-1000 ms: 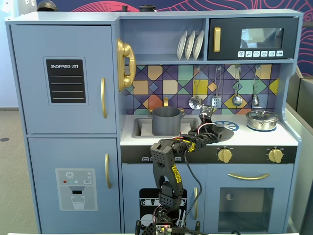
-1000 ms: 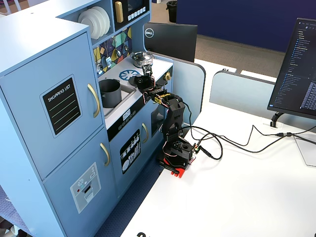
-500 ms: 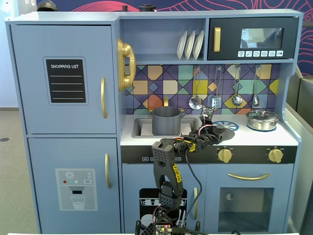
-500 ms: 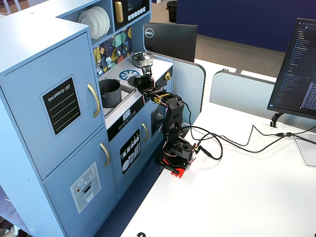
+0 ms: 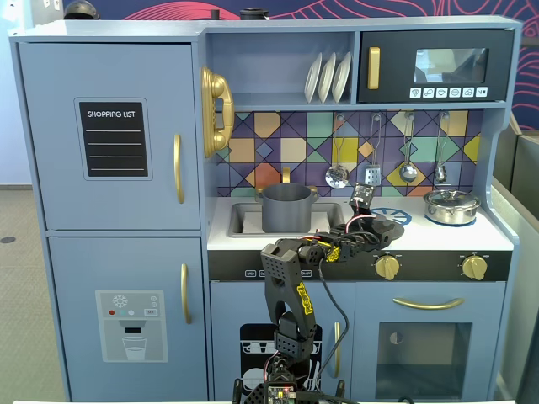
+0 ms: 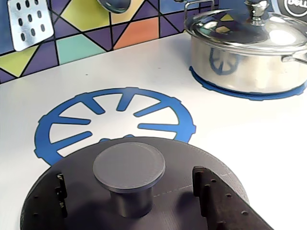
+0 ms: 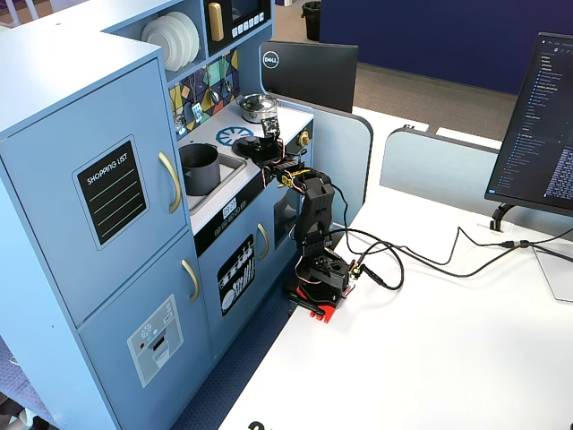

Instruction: Take off the lid from the gray recipient and place it on the counter

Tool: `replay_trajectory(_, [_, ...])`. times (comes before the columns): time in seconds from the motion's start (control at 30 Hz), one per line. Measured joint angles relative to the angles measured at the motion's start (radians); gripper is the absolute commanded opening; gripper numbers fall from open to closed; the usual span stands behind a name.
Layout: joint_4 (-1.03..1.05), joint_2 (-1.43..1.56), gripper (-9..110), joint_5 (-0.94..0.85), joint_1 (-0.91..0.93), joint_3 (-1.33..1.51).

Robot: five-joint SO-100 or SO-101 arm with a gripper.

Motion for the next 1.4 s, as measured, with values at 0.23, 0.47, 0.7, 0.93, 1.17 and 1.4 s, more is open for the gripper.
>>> replay_trajectory(0.23, [0.0, 0.037, 24, -0.002, 0.0, 0.0])
replay_trajectory(0.47, [0.12, 0.207, 15, -0.012, -0.018, -0.011])
replay_trajectory(0.7, [0.675, 0.617, 0, 0.075, -0.106, -0.011])
replay_trajectory(0.93, [1.218, 1.055, 0, 0.074, -0.305, 0.21])
replay_trajectory(1.17, [1.384, 1.18, 0, 0.009, -0.491, 0.486])
replay_trajectory(1.4, [1.443, 1.31, 0, -0.028, -0.589, 0.788])
